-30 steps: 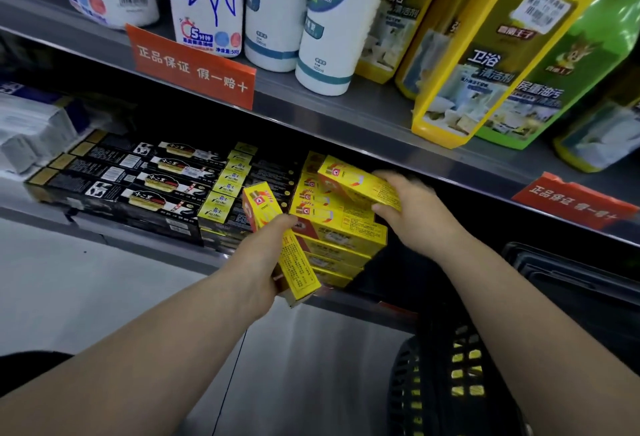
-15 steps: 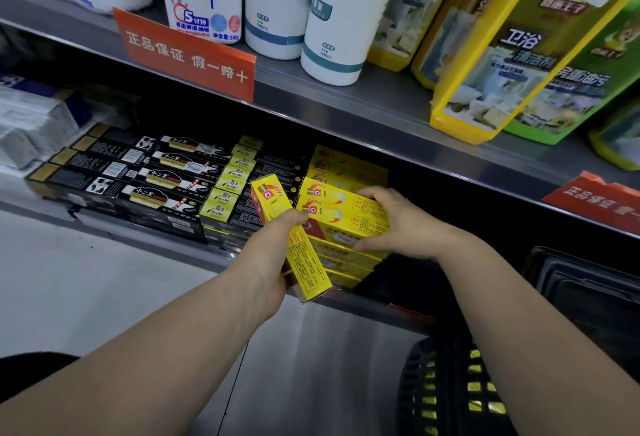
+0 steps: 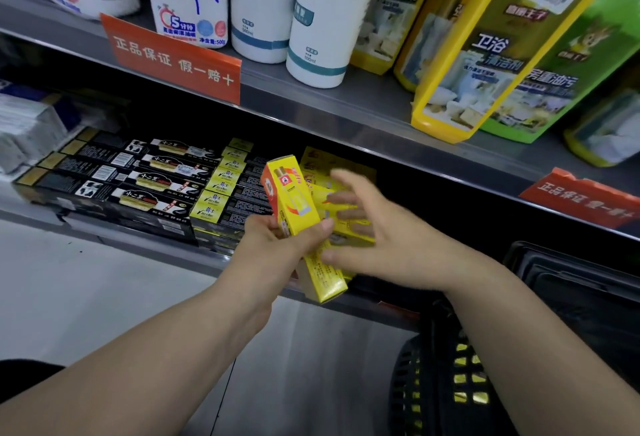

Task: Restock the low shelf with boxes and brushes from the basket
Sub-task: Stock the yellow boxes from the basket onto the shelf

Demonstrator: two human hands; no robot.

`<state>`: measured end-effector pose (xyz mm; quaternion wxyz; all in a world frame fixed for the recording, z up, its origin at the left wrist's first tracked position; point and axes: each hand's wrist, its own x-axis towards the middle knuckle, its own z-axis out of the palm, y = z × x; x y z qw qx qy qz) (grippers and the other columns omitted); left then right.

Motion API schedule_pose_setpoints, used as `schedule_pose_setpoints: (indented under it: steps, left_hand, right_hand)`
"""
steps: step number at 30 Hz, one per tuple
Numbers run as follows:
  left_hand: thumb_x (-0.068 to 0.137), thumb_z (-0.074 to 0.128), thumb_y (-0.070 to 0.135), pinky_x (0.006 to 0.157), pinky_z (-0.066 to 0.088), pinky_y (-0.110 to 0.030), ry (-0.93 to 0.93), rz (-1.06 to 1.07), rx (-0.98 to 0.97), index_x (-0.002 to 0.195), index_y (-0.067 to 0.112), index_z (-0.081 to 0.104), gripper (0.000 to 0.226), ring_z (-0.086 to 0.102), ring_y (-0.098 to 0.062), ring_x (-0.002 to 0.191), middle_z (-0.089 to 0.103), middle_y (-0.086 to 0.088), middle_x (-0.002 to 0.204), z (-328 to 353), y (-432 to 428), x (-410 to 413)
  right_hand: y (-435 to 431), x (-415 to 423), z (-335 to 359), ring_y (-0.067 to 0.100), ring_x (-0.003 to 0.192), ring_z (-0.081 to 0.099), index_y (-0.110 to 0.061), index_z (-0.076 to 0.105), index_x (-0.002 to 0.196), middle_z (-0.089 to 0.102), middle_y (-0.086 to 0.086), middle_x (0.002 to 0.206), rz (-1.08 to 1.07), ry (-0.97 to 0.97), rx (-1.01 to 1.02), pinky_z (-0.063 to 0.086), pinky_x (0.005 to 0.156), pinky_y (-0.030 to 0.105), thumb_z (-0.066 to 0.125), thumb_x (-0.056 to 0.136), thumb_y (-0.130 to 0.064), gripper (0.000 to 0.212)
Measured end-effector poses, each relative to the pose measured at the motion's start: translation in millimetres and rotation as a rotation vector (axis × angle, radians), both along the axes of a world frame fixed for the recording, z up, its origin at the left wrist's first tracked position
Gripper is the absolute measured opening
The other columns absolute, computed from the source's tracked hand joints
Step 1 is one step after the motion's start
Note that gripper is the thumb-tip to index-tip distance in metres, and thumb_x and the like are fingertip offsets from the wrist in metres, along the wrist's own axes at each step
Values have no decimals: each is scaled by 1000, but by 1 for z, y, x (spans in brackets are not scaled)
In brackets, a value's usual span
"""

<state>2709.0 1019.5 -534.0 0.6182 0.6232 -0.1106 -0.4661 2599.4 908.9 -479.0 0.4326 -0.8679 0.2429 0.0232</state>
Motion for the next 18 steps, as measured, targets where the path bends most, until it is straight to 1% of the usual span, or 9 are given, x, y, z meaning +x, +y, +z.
schedule_pose_setpoints:
  steps: [2, 3, 5, 6, 8, 11, 14, 16, 18]
  left_hand:
    - [44, 79, 45, 61, 56, -29, 29, -20, -36, 113, 4, 54, 84, 71, -20, 78, 70, -14, 99, 3, 0, -5]
    - [42, 77, 48, 63, 57, -32, 47, -42, -54, 107, 7, 59, 79, 71, -21, 79, 71, -14, 96, 6, 0, -7]
    - [53, 74, 56, 68, 57, -31, 52, -130, -88, 93, 18, 68, 55, 72, -16, 79, 74, -7, 90, 11, -2, -13]
    - [62, 70, 65, 74, 57, -32, 10, -184, -72, 95, 21, 67, 55, 71, -14, 83, 73, -3, 92, 14, -3, -14]
    - [72, 58, 70, 79, 51, -29, -213, -261, 43, 108, 20, 57, 62, 65, -9, 91, 68, 4, 100, 10, -8, -11]
    - [80, 67, 41, 91, 43, -30, -754, -231, 169, 131, 14, 36, 66, 50, -15, 109, 52, 1, 120, 0, -13, 3]
    - [84, 63, 37, 108, 24, -33, -1200, -345, 248, 141, 21, 29, 69, 26, -21, 134, 33, -1, 145, -6, -17, 12]
    - [88, 56, 42, 115, 14, -39, -1321, -477, 298, 144, 31, 25, 66, 5, -20, 144, 14, 3, 156, -13, -20, 13]
    - [90, 52, 44, 116, 7, -44, -1312, -576, 352, 145, 37, 19, 65, -7, -21, 146, 1, 5, 159, -20, -21, 11]
  right_hand:
    - [15, -7, 2, -7, 113, 48, -41, 13, 143, 40, -26, 127, 11, 43, 38, 43, 96, 18, 74, 72, -46, 95]
    - [22, -10, 0, -6, 105, 52, -39, 15, 142, 44, -27, 121, 9, 43, -40, 46, 89, 17, 72, 72, -49, 90]
    - [28, -14, -3, 5, 87, 59, -31, 26, 137, 57, -15, 110, -48, -18, -218, 51, 74, 25, 63, 82, -42, 67]
    - [27, -15, -3, 8, 79, 60, -28, 32, 133, 61, -10, 100, -89, -49, -277, 51, 68, 28, 59, 87, -37, 54]
    - [17, -19, 0, 9, 75, 59, -27, 36, 129, 60, -10, 92, -148, -49, -402, 46, 59, 22, 54, 90, -35, 43]
    - [-7, -20, -2, 21, 96, 60, -24, 38, 135, 58, -1, 117, -197, 29, -692, 47, 71, 31, 53, 91, -37, 47]
    - [-30, -9, -12, 27, 106, 58, -22, 42, 135, 58, 6, 123, -276, 108, -800, 49, 82, 38, 54, 92, -35, 46]
    - [-47, 3, -22, 30, 114, 55, -20, 45, 136, 59, 9, 126, -290, 137, -803, 44, 90, 37, 55, 93, -31, 46]
    - [-63, 14, -33, 30, 120, 51, -24, 41, 140, 54, 7, 133, -278, 163, -694, 41, 97, 34, 53, 94, -28, 47]
